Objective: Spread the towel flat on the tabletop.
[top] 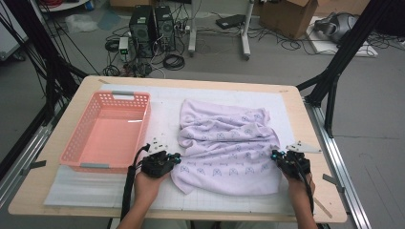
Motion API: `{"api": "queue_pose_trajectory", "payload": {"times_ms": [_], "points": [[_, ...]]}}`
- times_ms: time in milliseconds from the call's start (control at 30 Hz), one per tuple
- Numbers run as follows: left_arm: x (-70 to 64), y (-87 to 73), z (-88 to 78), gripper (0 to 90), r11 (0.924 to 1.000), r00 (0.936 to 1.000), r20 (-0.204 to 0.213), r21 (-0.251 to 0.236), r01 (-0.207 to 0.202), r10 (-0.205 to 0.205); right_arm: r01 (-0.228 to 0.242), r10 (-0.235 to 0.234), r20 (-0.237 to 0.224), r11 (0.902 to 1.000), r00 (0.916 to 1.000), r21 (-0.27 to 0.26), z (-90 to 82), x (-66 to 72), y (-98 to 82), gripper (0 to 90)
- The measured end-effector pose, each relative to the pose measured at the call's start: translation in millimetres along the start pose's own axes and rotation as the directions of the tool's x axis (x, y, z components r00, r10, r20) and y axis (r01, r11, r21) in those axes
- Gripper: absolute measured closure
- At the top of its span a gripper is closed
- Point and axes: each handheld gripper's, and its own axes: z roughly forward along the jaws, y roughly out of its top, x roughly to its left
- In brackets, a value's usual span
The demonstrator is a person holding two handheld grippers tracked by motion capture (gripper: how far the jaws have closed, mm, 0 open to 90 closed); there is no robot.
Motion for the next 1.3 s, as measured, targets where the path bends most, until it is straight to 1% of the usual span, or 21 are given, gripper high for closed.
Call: {"api": "queue_pose_trajectory", "payload": {"times_ms": [100,200,267,333,367,467,500,567,633,700,733,767,833,867,933,1000,1033,1067,1133,1233,1300], "points": [[10.2,0.9,1.8,89.5,0.9995,0.9986,-0.044,-0.01,0.028,-0.029,0.003,-0.003,0.06,1.0,0.9982,0.0,11.1,-7.1,7.0,88.1],[7.4,-1.3,1.5,86.5,0.9987,0.9987,0.015,-0.017,0.048,-0.048,-0.025,0.025,0.012,0.9997,0.9996,0.008,20.2,-12.1,8.5,85.8],[1.4,-2.0,1.5,73.6,0.9989,0.9963,0.073,-0.016,0.045,-0.044,-0.013,0.013,-0.007,0.9997,0.9999,0.018,20.2,-12.4,7.8,74.7],[-3.7,-1.3,1.5,56.4,0.9989,0.9914,0.122,-0.005,0.047,-0.046,-0.018,0.018,-0.016,0.9998,0.9997,-0.001,13.2,-13.4,6.4,70.5],[-5.8,-1.2,0.6,52.5,0.9992,0.9888,0.143,-0.002,0.041,-0.04,-0.024,0.023,-0.024,0.9996,0.9995,-0.018,8.3,-14.3,5.7,69.1],[-12.4,-3.3,-3.4,44.1,0.9995,0.9823,0.185,0.004,0.031,-0.031,-0.035,0.031,-0.046,0.9968,0.9984,-0.072,-9.6,-17.6,2.8,66.5],[-15.2,-5.2,-2.7,42.8,0.9997,0.9808,0.194,0.022,0.013,-0.017,-0.044,0.039,-0.063,0.9959,0.9973,-0.079,-14.2,-18.2,1.1,65.2],[-20.9,-8.8,2.4,38.9,0.9957,0.9774,0.211,0.087,-0.033,0.015,-0.03,0.024,-0.111,0.9984,0.9936,-0.048,-19.4,-18.0,-1.2,61.0],[-24.2,-10.8,4.4,35.8,0.9958,0.9783,0.206,0.081,-0.043,0.026,-0.001,-0.004,-0.15,0.9995,0.9887,-0.031,-24.3,-13.9,-4.3,56.3],[-25.1,-10.1,6.1,38.6,0.9958,0.9798,0.196,0.075,-0.053,0.037,0.041,-0.042,-0.184,0.9991,0.9821,-0.012,-27.4,-8.1,-8.9,52.6],[-25.7,-10.2,6.4,43.7,0.9951,0.9826,0.178,0.073,-0.067,0.053,0.063,-0.061,-0.197,0.998,0.9784,0.006,-27.2,-5.3,-11.8,51.0],[-26.0,-10.1,6.2,52.7,0.9947,0.9841,0.167,0.073,-0.073,0.06,0.085,-0.078,-0.206,0.996,0.9754,0.026,-25.7,-2.9,-14.7,49.4],[-25.5,-9.6,6.6,81.2,0.9932,0.9832,0.169,0.081,-0.084,0.069,0.089,-0.07,-0.224,0.9933,0.9721,0.074,-19.6,1.3,-19.9,47.0],[-23.9,-8.6,6.8,83.9,0.9946,0.9841,0.167,0.072,-0.075,0.062,0.091,-0.067,-0.232,0.9915,0.9703,0.093,-15.2,2.6,-21.8,46.3],[-18.0,-5.4,6.3,85.3,0.9975,0.991,0.125,0.046,-0.054,0.048,0.098,-0.079,-0.209,0.9917,0.9746,0.083,-12.9,7.0,-21.4,52.2],[-10.7,-0.7,6.5,85.5,0.9996,0.9946,0.103,0.02,-0.018,0.016,0.112,-0.096,-0.17,0.9893,0.9808,0.093,-11.3,9.5,-17.7,76.3],[-8.5,1.8,7.1,85.6,0.9997,0.9961,0.086,0.015,-0.019,0.017,0.111,-0.093,-0.173,0.9891,0.9804,0.096,-10.2,9.6,-15.6,85.4],[-7.1,4.0,8.2,85.7,0.9998,0.9981,0.058,0.007,-0.02,0.02,0.119,-0.104,-0.15,0.9887,0.9832,0.091,-8.9,10.8,-13.7,89.3],[-2.3,8.4,11.6,85.8,1.0,0.9992,0.04,-0.008,-0.001,0.002,0.132,-0.126,-0.092,0.9892,0.9877,0.064,-7.8,14.0,-9.5,89.5],[2.5,14.7,18.4,85.7,0.9996,0.9999,0.014,-0.026,0.007,-0.006,0.097,-0.095,-0.047,0.995,0.9944,0.025,-5.9,12.4,-2.9,89.6],[4.9,17.5,22.0,85.2,0.9995,0.9999,0.007,-0.031,0.011,-0.01,0.055,-0.055,-0.081,0.9985,0.9952,0.005,-3.6,10.5,-1.1,89.0]]}}
